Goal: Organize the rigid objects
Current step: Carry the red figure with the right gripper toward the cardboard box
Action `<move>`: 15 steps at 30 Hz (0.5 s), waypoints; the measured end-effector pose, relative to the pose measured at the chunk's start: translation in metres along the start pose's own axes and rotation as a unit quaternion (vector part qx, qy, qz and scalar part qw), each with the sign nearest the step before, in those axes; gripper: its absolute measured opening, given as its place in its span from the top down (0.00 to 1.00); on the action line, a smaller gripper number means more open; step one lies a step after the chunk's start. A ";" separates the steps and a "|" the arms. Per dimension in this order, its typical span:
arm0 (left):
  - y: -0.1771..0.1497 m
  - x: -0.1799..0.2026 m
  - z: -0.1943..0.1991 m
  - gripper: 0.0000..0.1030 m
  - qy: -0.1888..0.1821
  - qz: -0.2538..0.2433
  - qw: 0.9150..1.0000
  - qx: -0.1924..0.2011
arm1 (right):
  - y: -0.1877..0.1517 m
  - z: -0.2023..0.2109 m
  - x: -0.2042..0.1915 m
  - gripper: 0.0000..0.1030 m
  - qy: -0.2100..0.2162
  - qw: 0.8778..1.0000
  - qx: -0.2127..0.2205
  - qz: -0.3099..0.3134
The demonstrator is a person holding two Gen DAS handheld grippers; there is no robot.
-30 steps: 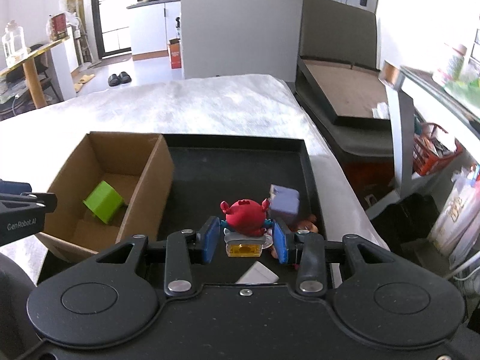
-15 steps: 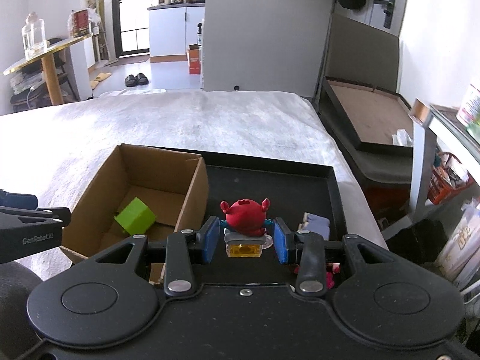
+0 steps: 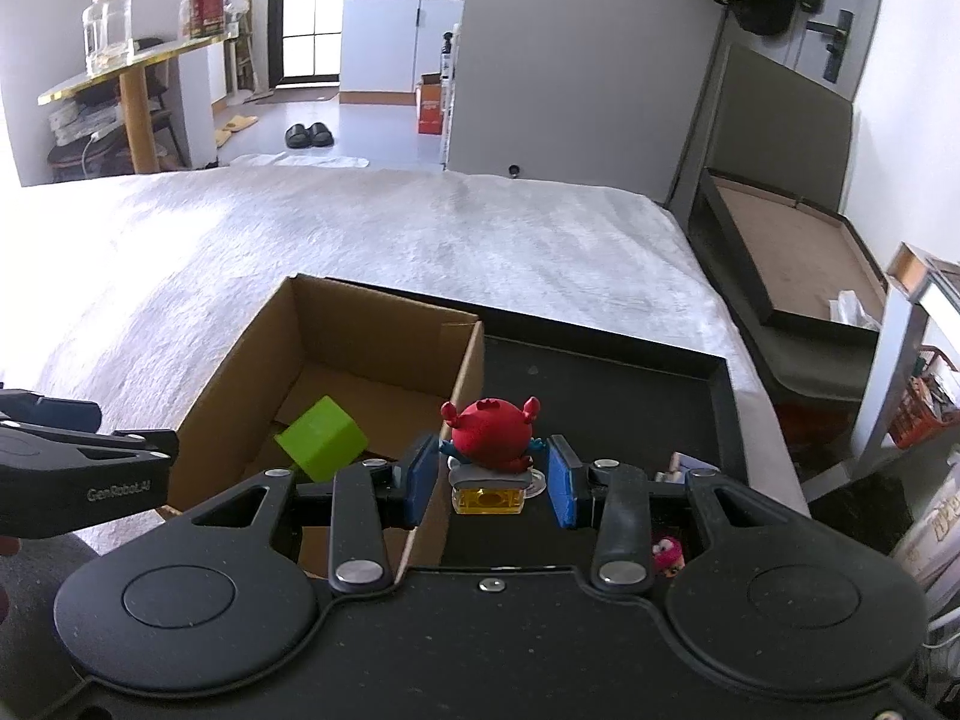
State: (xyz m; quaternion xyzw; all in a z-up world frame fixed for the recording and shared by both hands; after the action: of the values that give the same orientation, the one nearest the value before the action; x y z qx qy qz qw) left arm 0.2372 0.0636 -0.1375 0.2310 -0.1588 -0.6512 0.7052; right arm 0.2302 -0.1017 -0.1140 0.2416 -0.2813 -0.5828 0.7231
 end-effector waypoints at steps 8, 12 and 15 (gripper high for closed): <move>0.003 0.003 -0.020 0.53 -0.017 0.004 1.000 -0.007 | 0.009 -0.015 -0.017 0.63 0.014 1.000 -0.006 0.016; 0.005 0.001 -0.028 0.53 -0.020 0.010 1.000 -0.005 | 0.015 -0.023 -0.027 0.63 0.024 0.999 -0.007 0.025; 0.007 -0.002 -0.035 0.55 -0.026 0.020 0.999 -0.010 | 0.019 -0.031 -0.033 0.63 0.030 0.999 -0.011 0.032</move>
State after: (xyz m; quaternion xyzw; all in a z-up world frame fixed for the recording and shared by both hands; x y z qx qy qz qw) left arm 0.2612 0.0696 -0.1635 0.2042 -0.1752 -0.6441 0.7161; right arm 0.2595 -0.0645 -0.1278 0.2424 -0.2604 -0.5551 0.7519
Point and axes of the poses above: each gripper's, at about its wrist camera, not at the fingertips, and z roughly against the way its jaws point, x to its right, y to its top, the point moved 4 cm from there along -z, roughly the way its jaws point, and after that the axes turned 3 degrees about -x, right-handed, at the moved point
